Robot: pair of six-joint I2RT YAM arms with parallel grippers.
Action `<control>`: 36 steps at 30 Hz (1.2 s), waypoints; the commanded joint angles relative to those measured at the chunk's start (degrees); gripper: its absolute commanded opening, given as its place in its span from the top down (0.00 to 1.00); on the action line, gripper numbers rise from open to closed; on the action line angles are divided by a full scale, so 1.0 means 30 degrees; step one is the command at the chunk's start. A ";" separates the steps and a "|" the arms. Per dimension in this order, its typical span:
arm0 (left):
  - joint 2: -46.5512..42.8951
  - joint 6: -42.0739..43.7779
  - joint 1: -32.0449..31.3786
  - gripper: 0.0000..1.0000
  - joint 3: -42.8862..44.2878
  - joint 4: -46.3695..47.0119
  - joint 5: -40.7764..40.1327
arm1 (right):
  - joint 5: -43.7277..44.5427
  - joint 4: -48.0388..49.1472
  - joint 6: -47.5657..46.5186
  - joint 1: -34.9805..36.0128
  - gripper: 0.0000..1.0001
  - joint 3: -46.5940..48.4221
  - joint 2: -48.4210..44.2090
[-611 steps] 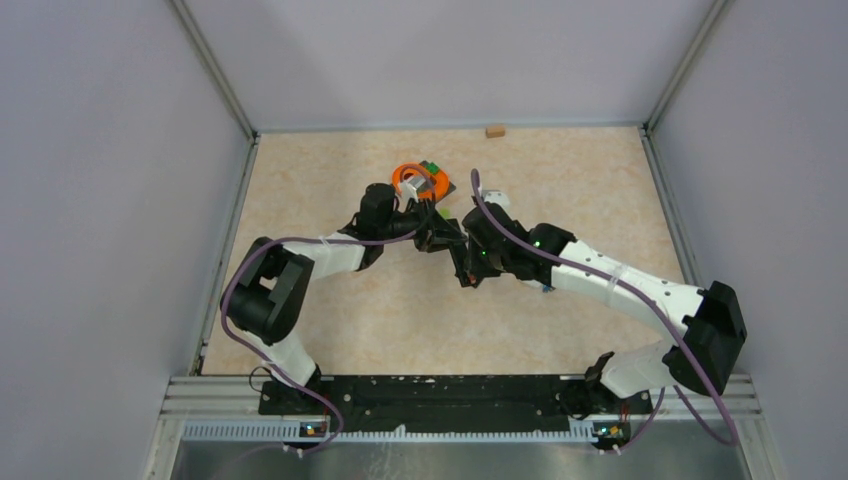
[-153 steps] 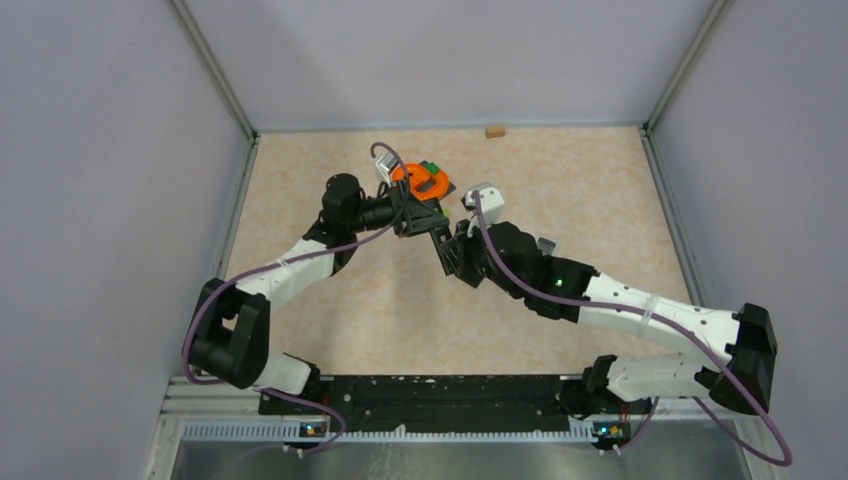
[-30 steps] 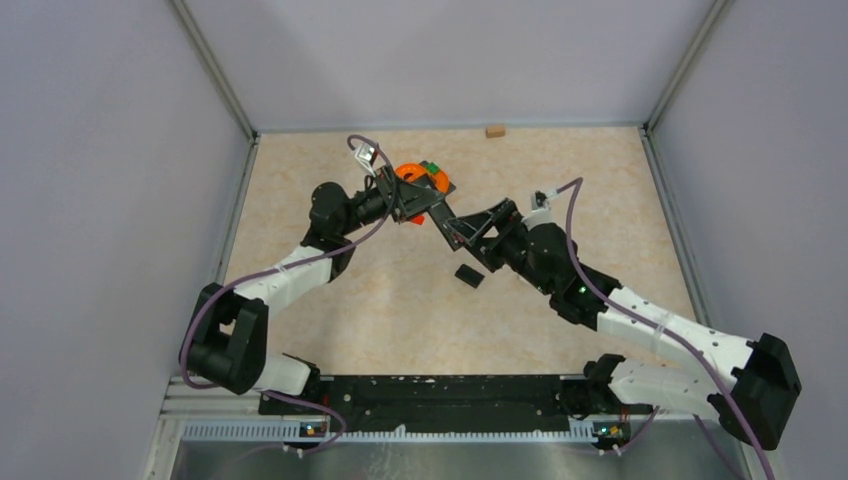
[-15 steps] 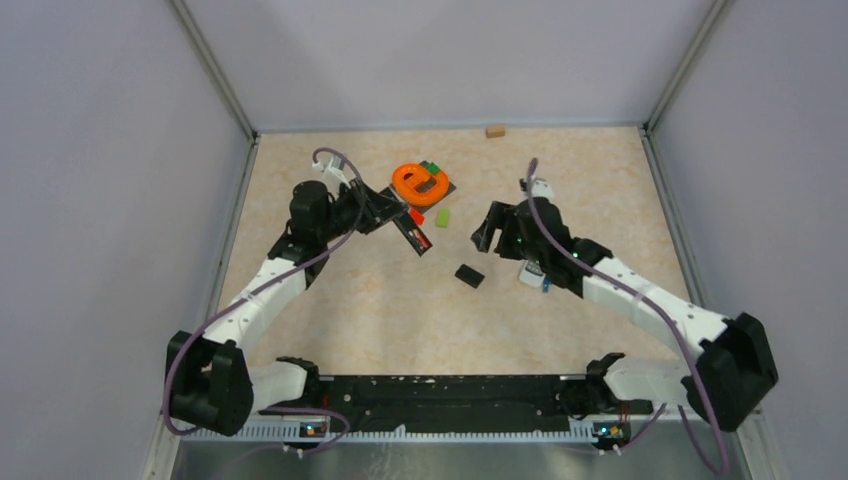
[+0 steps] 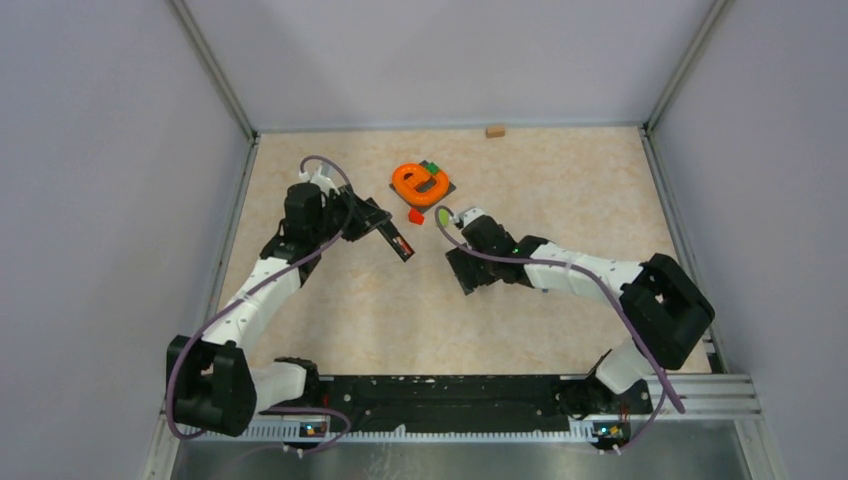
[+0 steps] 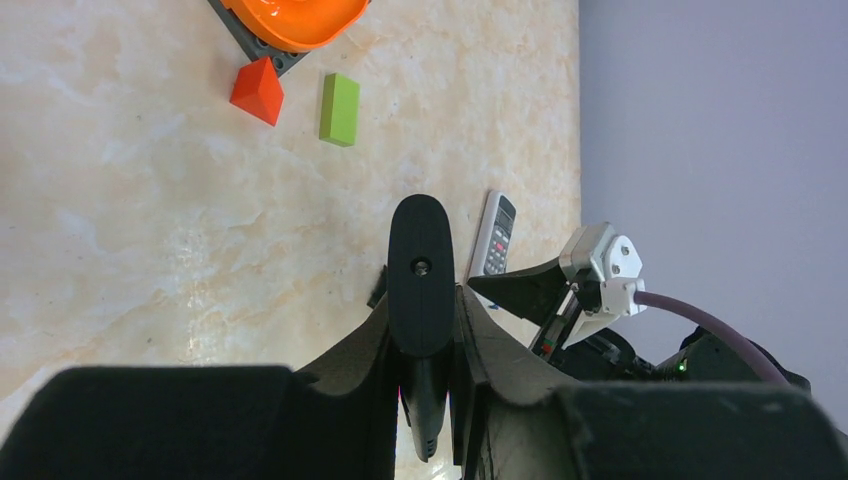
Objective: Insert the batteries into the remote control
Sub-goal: Pick up the battery cover at the center of the board.
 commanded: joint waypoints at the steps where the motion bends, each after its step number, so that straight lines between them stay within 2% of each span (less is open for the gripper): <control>1: -0.0246 0.0231 0.0122 1.00 0.0738 0.0498 0.0175 | -0.0134 0.0814 -0.1955 0.0047 0.07 0.0817 0.0415; 9: -0.0027 0.0026 0.0181 1.00 0.0676 0.0773 0.0558 | -0.1573 -0.0356 -0.3102 -0.0056 0.23 0.2160 0.2282; 24: 0.0001 0.0200 0.0181 1.00 0.0652 0.1182 0.1279 | -0.3794 -0.2737 -0.3530 -0.0651 0.34 0.3826 0.4455; 31: 0.0072 0.0057 0.0181 1.00 0.0634 0.1328 0.1410 | -0.3917 -0.3410 -0.3293 -0.1009 0.33 0.4073 0.4775; 33: 0.0082 0.0074 0.0180 1.00 0.0633 0.1328 0.1432 | -0.3907 -0.3331 -0.3208 -0.1035 0.37 0.4068 0.4831; 36: 0.0065 0.0085 0.0181 1.00 0.0622 0.1328 0.1461 | -0.3359 -0.3127 -0.2936 -0.1035 0.50 0.4006 0.4877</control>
